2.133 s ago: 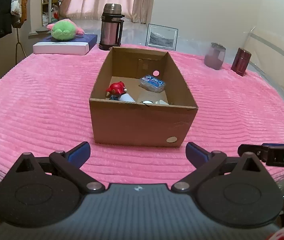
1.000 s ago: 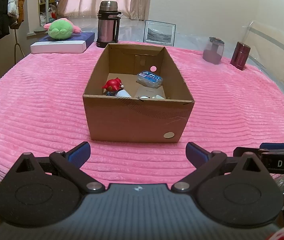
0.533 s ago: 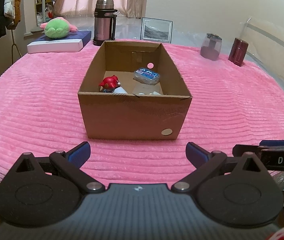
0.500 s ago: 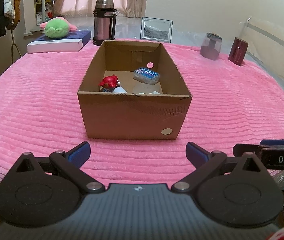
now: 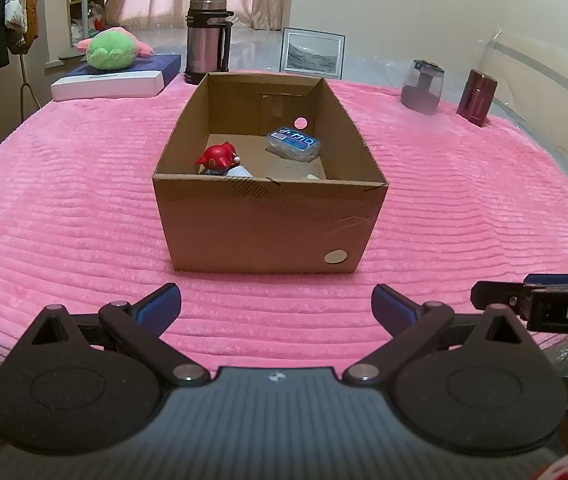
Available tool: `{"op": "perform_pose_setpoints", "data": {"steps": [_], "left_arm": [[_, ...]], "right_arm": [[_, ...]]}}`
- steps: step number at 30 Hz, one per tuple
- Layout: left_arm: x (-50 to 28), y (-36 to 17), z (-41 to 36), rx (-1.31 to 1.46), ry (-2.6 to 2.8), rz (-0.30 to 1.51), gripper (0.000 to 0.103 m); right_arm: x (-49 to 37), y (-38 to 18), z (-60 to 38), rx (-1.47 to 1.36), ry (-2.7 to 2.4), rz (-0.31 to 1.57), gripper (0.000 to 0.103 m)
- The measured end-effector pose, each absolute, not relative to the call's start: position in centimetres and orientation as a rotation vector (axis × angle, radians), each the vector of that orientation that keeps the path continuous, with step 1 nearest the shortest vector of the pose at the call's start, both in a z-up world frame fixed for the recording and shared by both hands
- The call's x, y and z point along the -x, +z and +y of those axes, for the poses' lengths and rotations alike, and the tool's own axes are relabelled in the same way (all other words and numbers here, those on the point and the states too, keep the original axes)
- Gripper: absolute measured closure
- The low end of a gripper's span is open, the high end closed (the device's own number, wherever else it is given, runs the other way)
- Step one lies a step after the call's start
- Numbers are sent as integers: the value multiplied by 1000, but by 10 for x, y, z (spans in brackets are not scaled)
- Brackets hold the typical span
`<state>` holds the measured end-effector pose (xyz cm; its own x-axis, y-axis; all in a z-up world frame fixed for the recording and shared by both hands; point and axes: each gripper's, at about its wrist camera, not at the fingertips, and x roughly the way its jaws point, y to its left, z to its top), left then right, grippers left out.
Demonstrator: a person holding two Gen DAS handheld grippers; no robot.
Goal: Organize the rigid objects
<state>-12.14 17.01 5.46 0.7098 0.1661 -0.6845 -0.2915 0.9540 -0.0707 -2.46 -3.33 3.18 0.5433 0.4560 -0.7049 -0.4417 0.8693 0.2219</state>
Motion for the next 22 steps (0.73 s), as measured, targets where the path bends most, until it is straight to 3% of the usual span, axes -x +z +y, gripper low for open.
{"op": "perform_pose_setpoints", "data": {"steps": [22], "left_arm": [[121,53,169,188,247,728,3]], "right_arm": [[24,30,-32,-18,534,846,25]]}}
